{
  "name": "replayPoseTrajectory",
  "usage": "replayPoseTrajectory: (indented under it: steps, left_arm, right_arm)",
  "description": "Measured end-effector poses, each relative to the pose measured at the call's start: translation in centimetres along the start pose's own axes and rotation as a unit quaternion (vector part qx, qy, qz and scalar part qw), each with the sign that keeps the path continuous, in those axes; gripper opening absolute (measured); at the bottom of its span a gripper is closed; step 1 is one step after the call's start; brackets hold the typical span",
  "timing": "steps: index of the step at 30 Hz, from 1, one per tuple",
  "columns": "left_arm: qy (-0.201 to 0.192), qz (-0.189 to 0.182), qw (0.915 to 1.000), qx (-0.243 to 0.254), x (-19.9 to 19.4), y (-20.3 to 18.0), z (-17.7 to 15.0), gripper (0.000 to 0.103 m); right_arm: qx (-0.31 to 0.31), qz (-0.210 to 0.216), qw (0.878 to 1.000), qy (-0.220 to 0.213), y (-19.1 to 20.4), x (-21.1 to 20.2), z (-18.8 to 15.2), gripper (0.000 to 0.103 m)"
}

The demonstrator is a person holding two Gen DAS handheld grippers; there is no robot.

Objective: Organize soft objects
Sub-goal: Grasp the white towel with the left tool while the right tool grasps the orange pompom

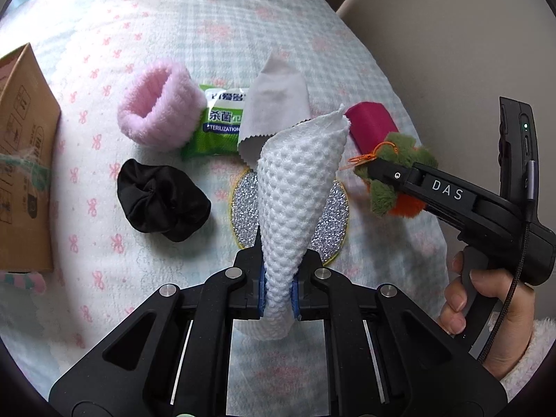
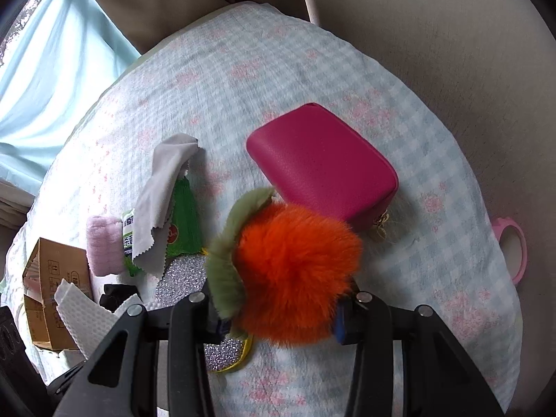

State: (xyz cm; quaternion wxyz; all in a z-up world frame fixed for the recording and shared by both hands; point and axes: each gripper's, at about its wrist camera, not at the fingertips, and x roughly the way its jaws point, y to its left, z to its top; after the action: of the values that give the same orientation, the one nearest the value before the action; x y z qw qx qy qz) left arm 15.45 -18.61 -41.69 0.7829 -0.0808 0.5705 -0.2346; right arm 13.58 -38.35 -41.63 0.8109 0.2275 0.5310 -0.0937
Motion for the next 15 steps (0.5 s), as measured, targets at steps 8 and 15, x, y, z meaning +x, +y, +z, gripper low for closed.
replayPoseTrajectory:
  steps: [8, 15]
  left_arm:
    - [-0.051, -0.010, 0.9986, 0.002, -7.6, -0.7, 0.9, 0.009]
    - [-0.112, 0.004, 0.9936, 0.011, -17.1, -0.2, 3.3, 0.009]
  right_arm:
    - [-0.028, -0.002, 0.999, -0.044, 2.0, -6.9, 0.4, 0.040]
    - [-0.075, 0.005, 0.994, -0.083, 7.8, -13.9, 2.2, 0.040]
